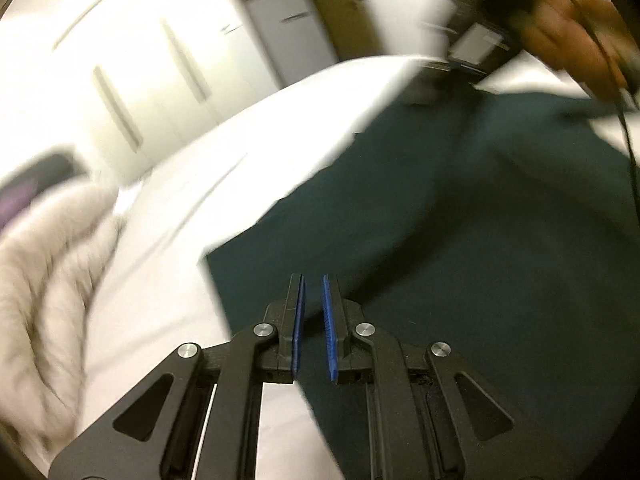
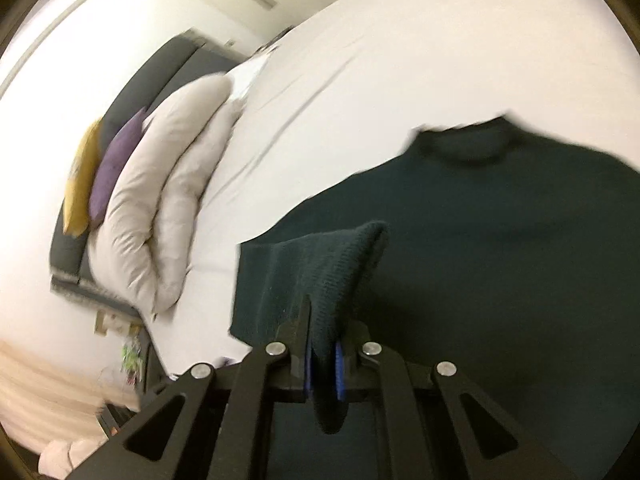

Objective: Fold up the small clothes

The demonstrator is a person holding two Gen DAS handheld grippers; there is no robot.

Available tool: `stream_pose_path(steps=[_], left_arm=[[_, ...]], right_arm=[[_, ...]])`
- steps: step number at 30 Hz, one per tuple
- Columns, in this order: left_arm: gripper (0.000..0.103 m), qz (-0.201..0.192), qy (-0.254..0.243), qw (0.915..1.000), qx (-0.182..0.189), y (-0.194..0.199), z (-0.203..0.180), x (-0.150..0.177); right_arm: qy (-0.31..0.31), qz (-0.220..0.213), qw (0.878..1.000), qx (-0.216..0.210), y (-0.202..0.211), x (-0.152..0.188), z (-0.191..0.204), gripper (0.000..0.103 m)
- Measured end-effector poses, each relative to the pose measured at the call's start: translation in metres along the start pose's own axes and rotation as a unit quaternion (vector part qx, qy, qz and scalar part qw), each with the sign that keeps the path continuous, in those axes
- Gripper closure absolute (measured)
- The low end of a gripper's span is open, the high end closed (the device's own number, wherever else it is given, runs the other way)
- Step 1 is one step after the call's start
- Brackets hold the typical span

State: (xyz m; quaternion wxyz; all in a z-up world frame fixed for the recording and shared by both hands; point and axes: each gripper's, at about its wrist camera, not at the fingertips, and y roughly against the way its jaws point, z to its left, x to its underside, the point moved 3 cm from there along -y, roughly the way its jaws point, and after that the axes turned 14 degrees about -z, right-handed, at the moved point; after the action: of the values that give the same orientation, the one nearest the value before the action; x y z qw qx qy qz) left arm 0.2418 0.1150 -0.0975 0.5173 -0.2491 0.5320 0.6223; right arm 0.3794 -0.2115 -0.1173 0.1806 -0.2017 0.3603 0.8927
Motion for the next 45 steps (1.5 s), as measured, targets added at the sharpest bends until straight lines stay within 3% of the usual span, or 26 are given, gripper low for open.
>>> stream_pose_path(steps=[4, 10, 13, 15, 19, 20, 22, 24, 27, 28, 31, 34, 37, 38, 39, 41, 43, 44, 45], left_arm=[[0.094, 0.035, 0.121, 0.992, -0.012, -0.028, 0.062, 0.002], [0.094, 0.049, 0.166, 0.9848, -0.016, -0.064, 0.099, -0.012], [0.094, 0.059, 0.166, 0.9844, -0.003, -0.084, 0.077, -0.027], [0.094, 0.067, 0.149, 0.9865, -0.001, -0.081, 0.034, -0.035], [0.094, 0.131, 0.127, 0.9831, 0.007, -0.124, 0.003, -0.014], [0.094, 0.164, 0.124, 0.9785, 0.011, -0.137, -0.002, -0.001], [0.094, 0.158, 0.123, 0.9797, 0.01, -0.141, -0.004, 0.005], [0.094, 0.159, 0.115, 0.9804, 0.01, -0.14, -0.004, 0.006], [0.094, 0.165, 0.116, 0.9793, 0.009, -0.141, -0.003, 0.007], [0.094, 0.166, 0.12, 0.9787, 0.009, -0.142, -0.002, 0.007], [0.094, 0.165, 0.119, 0.9792, 0.006, -0.141, -0.003, 0.008], [0.094, 0.164, 0.104, 0.981, 0.0, -0.141, -0.007, 0.009], [0.094, 0.165, 0.097, 0.9816, -0.001, -0.142, -0.009, 0.01], [0.094, 0.164, 0.097, 0.9816, 0.0, -0.144, -0.01, 0.01], [0.094, 0.164, 0.098, 0.9816, 0.001, -0.145, -0.01, 0.011], [0.094, 0.161, 0.102, 0.9817, 0.004, -0.144, -0.009, 0.012], [0.094, 0.159, 0.1, 0.9822, 0.002, -0.144, -0.01, 0.013], [0.094, 0.158, 0.097, 0.9826, 0.0, -0.144, -0.011, 0.013], [0.094, 0.158, 0.093, 0.983, -0.003, -0.143, -0.012, 0.012]], right_arm=[[-0.052, -0.01, 0.998, 0.035, 0.012, 0.002, -0.056, 0.094], [-0.096, -0.01, 0.994, 0.05, 0.006, 0.019, -0.094, 0.094], [-0.095, -0.011, 0.994, 0.051, 0.004, 0.02, -0.099, 0.094], [-0.089, -0.009, 0.995, 0.053, 0.002, 0.019, -0.097, 0.092], [-0.095, -0.003, 0.994, 0.059, -0.001, 0.022, -0.106, 0.087], [-0.108, -0.005, 0.993, 0.049, 0.0, 0.023, -0.11, 0.087], [-0.125, -0.009, 0.991, 0.045, 0.007, 0.026, -0.115, 0.087], [-0.117, -0.022, 0.99, 0.072, 0.02, 0.025, -0.114, 0.085], [-0.09, -0.094, 0.979, 0.155, 0.059, 0.016, -0.105, 0.071], [-0.082, -0.112, 0.978, 0.157, 0.067, 0.014, -0.097, 0.071], [-0.042, -0.12, 0.989, 0.079, 0.065, 0.014, -0.055, 0.071], [-0.023, -0.073, 0.997, 0.0, 0.03, 0.027, -0.024, 0.07], [-0.047, -0.028, 0.998, 0.004, -0.009, 0.041, -0.044, 0.068], [-0.059, -0.023, 0.998, 0.023, -0.016, 0.045, -0.059, 0.071], [-0.08, -0.031, 0.996, 0.024, -0.015, 0.047, -0.077, 0.1], [-0.131, -0.059, 0.99, -0.003, -0.001, 0.046, -0.109, 0.103], [-0.175, -0.107, 0.979, -0.004, 0.034, 0.045, -0.142, 0.103], [-0.185, -0.126, 0.975, 0.006, 0.051, 0.045, -0.155, 0.103], [-0.19, -0.144, 0.97, 0.043, 0.07, 0.045, -0.171, 0.103]])
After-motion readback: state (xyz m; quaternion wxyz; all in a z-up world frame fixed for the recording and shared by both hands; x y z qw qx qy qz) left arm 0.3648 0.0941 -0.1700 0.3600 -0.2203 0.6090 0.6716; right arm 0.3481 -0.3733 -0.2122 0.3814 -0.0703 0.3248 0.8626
